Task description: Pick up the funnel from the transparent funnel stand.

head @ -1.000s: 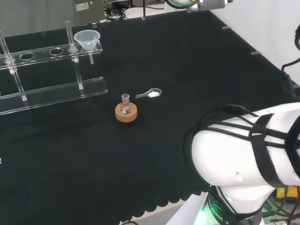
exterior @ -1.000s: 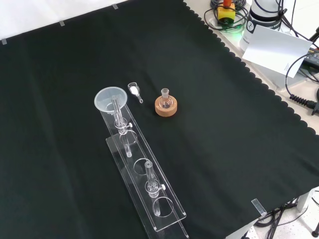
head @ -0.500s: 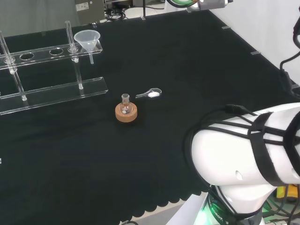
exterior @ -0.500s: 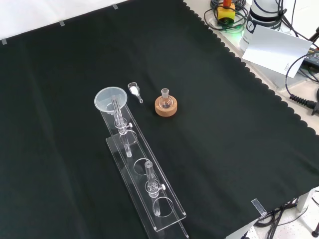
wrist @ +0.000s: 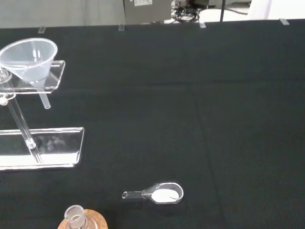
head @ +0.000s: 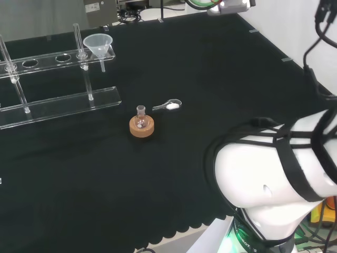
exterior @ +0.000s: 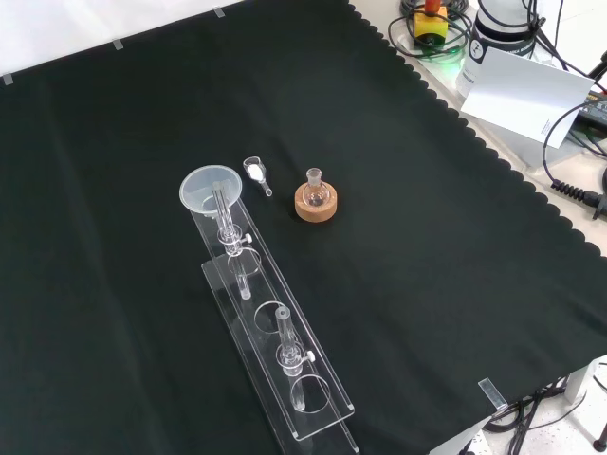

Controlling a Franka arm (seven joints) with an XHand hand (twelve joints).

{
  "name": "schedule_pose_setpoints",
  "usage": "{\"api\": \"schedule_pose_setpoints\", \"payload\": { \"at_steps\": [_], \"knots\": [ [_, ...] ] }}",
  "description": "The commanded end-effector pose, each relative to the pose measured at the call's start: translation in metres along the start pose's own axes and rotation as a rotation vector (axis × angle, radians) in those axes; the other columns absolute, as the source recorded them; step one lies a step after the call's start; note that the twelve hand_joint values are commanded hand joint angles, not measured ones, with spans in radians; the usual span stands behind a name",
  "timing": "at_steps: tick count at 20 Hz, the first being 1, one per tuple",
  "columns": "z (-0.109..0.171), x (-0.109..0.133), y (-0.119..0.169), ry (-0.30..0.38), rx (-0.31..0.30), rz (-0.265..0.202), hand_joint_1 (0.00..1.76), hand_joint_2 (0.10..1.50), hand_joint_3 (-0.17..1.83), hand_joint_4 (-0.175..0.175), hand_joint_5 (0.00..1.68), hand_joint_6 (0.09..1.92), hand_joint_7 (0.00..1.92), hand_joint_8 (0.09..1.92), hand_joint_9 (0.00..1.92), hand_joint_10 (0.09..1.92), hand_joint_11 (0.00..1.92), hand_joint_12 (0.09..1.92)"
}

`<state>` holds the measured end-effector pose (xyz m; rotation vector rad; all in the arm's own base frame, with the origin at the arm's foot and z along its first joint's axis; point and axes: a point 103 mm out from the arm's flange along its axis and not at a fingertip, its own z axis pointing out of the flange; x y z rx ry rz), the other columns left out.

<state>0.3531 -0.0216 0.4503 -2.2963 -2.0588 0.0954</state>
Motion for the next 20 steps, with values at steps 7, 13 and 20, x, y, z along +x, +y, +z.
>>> {"api": "schedule_pose_setpoints", "payload": {
  "at_steps": [7,13,20],
  "knots": [
    [0.032,0.001,0.144,0.037,0.061,-0.094,0.00,1.16,0.36,-0.019,0.19,0.09,0.08,0.58,0.21,0.66,0.11,1.38],
    [0.034,0.010,0.176,0.034,0.081,-0.098,0.00,1.16,0.35,-0.022,0.19,0.09,0.08,0.58,0.20,0.67,0.10,1.39],
    [0.057,0.059,0.196,-0.004,0.102,-0.174,0.13,1.11,0.30,-0.030,0.19,0.09,0.07,0.59,0.19,0.68,0.09,1.39]
  ]
}}
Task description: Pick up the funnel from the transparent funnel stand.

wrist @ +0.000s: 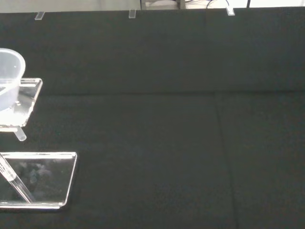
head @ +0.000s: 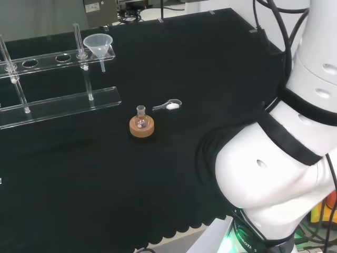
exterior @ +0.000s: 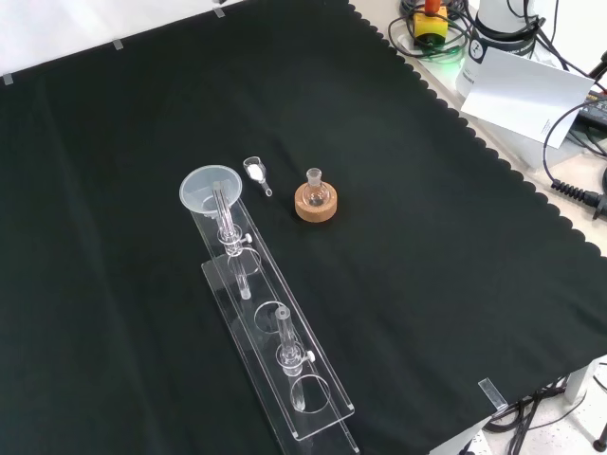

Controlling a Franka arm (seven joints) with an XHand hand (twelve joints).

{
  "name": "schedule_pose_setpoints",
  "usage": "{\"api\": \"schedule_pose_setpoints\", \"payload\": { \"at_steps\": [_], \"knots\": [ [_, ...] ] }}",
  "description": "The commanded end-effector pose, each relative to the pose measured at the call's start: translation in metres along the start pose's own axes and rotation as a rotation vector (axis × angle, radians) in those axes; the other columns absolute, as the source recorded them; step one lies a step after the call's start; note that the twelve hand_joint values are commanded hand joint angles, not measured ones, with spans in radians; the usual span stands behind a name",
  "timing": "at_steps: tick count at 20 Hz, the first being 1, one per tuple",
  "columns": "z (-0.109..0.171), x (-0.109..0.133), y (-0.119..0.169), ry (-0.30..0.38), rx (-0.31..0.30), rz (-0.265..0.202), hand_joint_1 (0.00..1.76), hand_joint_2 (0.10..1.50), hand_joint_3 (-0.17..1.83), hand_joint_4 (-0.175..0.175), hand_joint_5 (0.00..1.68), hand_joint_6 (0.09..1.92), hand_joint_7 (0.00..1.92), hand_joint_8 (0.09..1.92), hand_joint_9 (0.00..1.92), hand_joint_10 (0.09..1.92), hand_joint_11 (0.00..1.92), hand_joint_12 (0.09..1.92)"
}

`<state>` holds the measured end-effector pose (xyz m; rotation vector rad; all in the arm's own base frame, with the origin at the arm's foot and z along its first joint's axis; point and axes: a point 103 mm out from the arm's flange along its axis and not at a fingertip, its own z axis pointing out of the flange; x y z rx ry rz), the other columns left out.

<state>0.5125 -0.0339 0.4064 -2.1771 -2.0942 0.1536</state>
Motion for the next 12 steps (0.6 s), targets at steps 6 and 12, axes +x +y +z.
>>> {"api": "schedule_pose_setpoints", "payload": {
  "at_steps": [6,12],
  "knots": [
    [0.038,0.075,0.055,-0.029,0.057,-0.141,0.17,1.10,0.29,-0.032,0.20,0.09,0.08,0.60,0.19,0.69,0.09,1.39],
    [0.051,0.087,0.072,-0.052,0.096,-0.165,0.24,1.07,0.27,-0.037,0.23,0.09,0.11,0.63,0.23,0.70,0.10,1.40]
  ]
}}
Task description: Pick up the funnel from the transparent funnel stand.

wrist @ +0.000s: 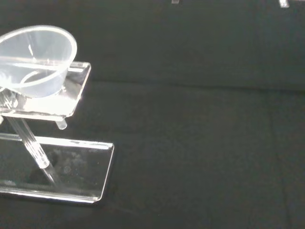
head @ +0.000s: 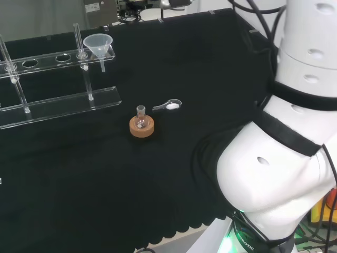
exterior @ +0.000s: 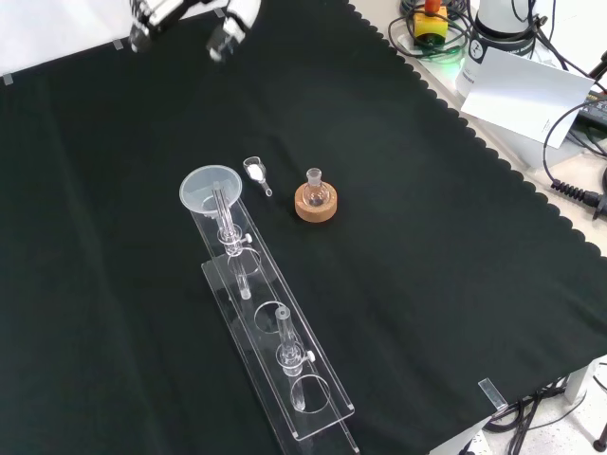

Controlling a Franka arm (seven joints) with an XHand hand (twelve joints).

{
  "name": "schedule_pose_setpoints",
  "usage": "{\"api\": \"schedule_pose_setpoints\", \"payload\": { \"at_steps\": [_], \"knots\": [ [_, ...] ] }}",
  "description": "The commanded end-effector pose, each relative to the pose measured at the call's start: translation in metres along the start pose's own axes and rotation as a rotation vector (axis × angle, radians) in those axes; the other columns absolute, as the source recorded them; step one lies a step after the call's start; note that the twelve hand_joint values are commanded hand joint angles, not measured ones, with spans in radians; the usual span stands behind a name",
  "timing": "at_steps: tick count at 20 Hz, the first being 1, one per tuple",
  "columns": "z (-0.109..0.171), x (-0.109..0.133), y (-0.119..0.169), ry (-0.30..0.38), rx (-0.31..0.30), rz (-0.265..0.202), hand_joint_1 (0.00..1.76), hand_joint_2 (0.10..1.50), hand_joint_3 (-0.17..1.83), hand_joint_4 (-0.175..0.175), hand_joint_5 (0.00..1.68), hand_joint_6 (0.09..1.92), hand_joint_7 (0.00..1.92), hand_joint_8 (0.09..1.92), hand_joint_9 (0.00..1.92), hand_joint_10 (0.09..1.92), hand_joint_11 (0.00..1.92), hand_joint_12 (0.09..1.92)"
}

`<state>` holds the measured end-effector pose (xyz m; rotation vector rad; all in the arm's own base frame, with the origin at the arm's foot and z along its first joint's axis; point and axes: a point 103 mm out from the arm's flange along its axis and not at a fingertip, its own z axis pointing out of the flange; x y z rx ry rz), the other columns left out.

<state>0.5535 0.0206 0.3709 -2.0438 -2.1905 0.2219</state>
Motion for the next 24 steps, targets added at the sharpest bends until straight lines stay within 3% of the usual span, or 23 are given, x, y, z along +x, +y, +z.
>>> {"api": "schedule_pose_setpoints", "payload": {
  "at_steps": [1,11,18,24],
  "knots": [
    [0.022,0.031,0.035,-0.025,0.057,-0.062,0.26,1.06,0.26,-0.039,0.24,0.09,0.12,0.64,0.24,0.71,0.10,1.40],
    [0.038,0.049,0.058,-0.052,0.117,-0.101,0.35,1.00,0.24,-0.042,0.27,0.09,0.12,0.66,0.26,0.71,0.09,1.40],
    [0.047,0.066,0.067,-0.080,0.203,-0.129,0.46,0.89,0.19,-0.044,0.22,0.09,0.09,0.67,0.25,0.71,0.09,1.41],
    [0.053,0.077,0.073,-0.103,0.276,-0.143,0.46,0.84,0.17,-0.053,0.17,0.09,0.04,0.67,0.23,0.73,0.11,1.42]
  ]
}}
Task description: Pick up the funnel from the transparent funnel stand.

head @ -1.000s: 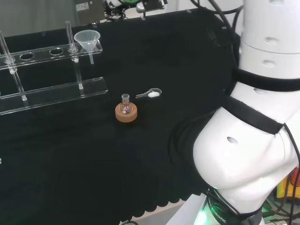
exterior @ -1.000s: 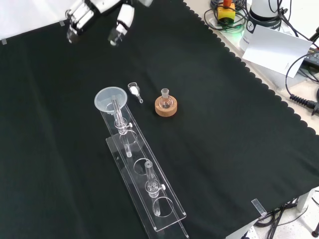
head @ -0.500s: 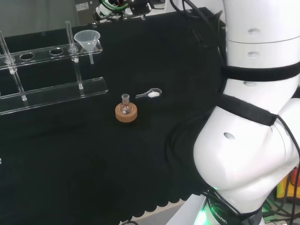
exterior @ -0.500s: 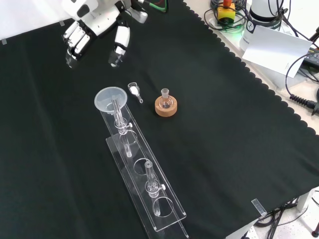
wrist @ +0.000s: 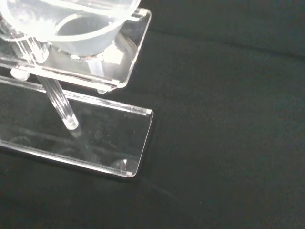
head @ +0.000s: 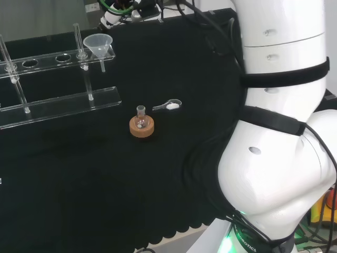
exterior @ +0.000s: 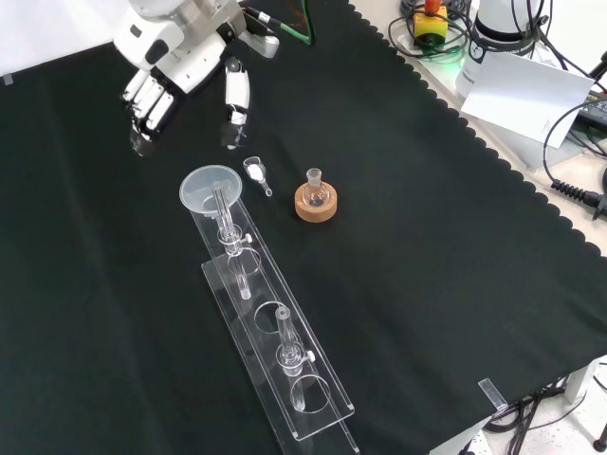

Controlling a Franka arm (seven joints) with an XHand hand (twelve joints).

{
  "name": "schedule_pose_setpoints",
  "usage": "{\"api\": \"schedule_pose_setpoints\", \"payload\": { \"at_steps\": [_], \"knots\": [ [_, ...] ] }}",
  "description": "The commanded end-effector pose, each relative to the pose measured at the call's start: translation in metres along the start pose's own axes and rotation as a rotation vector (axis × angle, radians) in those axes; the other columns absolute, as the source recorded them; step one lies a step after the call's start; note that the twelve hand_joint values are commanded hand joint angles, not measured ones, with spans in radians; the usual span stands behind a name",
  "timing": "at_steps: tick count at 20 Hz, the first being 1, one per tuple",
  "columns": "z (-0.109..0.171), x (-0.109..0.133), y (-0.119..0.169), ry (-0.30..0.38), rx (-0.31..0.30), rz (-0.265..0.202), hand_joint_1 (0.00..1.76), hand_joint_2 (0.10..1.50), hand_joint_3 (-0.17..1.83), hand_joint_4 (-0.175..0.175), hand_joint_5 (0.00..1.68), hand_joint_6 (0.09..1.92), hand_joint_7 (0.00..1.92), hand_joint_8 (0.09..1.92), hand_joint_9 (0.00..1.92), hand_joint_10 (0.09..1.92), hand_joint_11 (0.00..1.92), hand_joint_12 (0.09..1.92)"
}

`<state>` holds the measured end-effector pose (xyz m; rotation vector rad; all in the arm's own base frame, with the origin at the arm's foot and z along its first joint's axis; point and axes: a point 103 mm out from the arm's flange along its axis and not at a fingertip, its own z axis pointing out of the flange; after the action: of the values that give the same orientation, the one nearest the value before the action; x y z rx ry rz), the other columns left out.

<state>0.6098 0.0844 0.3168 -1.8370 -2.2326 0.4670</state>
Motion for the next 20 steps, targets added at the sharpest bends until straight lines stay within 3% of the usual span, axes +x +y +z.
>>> {"api": "schedule_pose_setpoints", "payload": {
  "at_steps": [1,8,20],
  "knots": [
    [0.011,0.019,0.008,-0.025,0.109,-0.032,0.45,0.83,0.16,-0.055,0.16,0.09,0.02,0.68,0.22,0.74,0.11,1.43],
    [0.015,0.030,0.011,-0.029,0.144,-0.048,0.41,0.79,0.14,-0.055,0.07,0.09,0.00,0.54,0.13,0.82,0.17,1.46],
    [0.019,0.043,0.014,-0.105,0.120,-0.066,0.42,0.78,0.11,-0.049,0.00,0.09,0.00,0.37,0.00,0.88,0.17,1.47]
  ]
}}
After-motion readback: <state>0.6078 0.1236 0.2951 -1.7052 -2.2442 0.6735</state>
